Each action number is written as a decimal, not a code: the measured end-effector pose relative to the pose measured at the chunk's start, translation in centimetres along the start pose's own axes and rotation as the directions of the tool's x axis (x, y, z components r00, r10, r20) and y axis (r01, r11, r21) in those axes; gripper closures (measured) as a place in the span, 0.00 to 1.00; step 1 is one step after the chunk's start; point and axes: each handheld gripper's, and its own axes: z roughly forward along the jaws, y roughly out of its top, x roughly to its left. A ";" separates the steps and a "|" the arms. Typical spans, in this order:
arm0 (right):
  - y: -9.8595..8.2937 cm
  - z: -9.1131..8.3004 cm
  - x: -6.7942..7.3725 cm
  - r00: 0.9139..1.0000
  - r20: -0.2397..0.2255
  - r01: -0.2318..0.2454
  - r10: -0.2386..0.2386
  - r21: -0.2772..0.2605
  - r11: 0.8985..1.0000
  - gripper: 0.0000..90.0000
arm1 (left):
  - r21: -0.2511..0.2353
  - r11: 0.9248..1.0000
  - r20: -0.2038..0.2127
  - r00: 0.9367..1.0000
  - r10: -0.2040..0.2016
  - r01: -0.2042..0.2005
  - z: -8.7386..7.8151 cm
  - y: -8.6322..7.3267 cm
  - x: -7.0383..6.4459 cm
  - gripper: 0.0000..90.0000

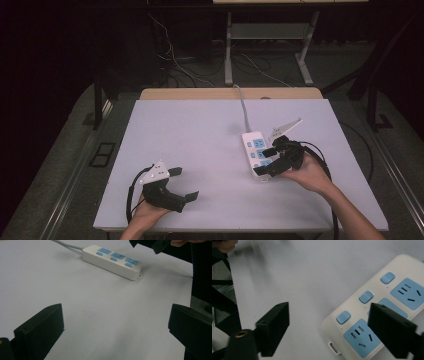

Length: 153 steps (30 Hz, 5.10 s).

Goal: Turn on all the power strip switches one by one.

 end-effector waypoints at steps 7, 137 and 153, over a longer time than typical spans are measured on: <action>0.0 0.4 -0.6 1.000 -0.001 -0.006 0.006 0.014 1.000 0.48 | -0.011 1.000 0.006 1.000 0.002 -0.002 0.0 0.0 -0.1 0.00; 1.0 1.7 -3.1 0.999 -0.026 -0.021 0.021 0.002 1.000 1.00 | -0.014 1.000 0.007 1.000 -0.015 0.015 -0.1 -0.2 0.2 0.00; 1.7 2.6 -4.3 0.999 -0.024 -0.034 0.034 0.018 0.999 1.00 | -0.008 1.000 0.008 1.000 -0.015 0.015 0.0 -0.2 0.3 0.00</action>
